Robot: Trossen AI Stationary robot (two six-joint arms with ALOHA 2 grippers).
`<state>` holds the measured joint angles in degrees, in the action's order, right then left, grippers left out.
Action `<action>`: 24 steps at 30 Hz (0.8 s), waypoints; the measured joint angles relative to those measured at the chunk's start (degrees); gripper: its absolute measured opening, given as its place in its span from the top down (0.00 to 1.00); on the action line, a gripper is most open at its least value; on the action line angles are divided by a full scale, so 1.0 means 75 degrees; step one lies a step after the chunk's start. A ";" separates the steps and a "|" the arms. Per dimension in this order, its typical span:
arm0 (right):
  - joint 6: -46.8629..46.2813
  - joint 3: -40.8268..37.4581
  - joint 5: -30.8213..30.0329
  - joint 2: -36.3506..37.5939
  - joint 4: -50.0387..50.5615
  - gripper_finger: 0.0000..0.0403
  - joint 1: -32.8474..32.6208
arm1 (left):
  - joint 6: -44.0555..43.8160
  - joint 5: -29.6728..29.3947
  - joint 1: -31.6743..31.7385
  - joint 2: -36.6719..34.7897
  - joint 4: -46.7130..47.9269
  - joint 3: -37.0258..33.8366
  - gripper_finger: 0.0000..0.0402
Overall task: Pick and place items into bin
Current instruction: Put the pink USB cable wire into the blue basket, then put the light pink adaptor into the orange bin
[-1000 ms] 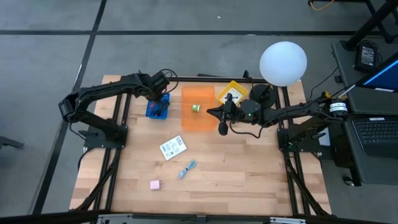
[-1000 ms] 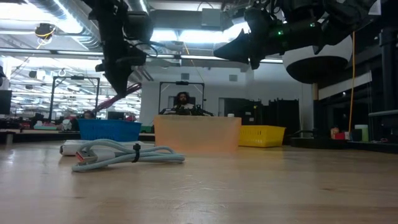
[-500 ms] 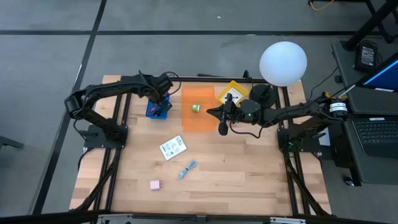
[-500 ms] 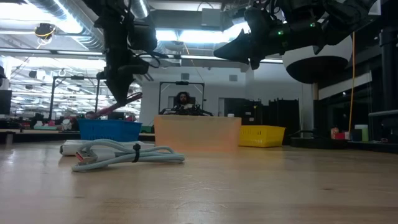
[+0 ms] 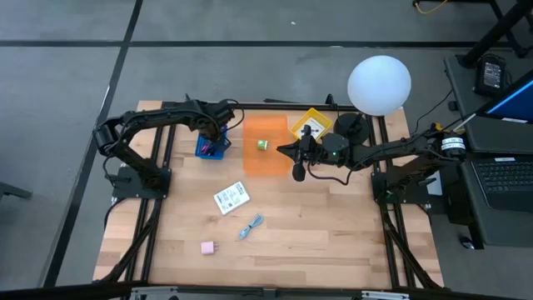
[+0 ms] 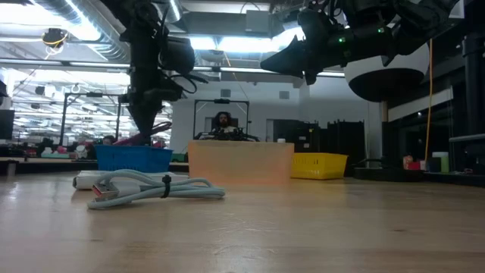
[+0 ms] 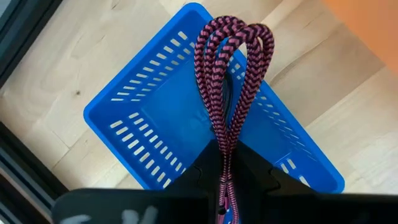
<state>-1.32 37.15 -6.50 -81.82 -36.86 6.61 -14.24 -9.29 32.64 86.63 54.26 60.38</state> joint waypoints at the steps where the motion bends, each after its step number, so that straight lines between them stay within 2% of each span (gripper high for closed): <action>1: 0.0000 0.0000 0.0000 0.0000 -0.0001 1.00 0.0000 | 0.0000 -0.0005 0.0003 0.0000 0.0000 0.0000 0.94; 15: -0.0192 0.0000 0.0010 0.0000 -0.0006 1.00 -0.0004 | -0.0015 -0.0002 0.0015 0.0000 0.0003 0.0000 0.77; 24: -0.0184 0.0003 0.0009 0.0000 -0.0006 1.00 -0.0003 | 0.0582 -0.0148 0.0015 -0.0002 0.0166 0.0000 0.74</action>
<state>-2.70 37.17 -6.44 -81.82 -36.91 6.59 -9.88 -10.39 32.75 86.61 55.51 60.38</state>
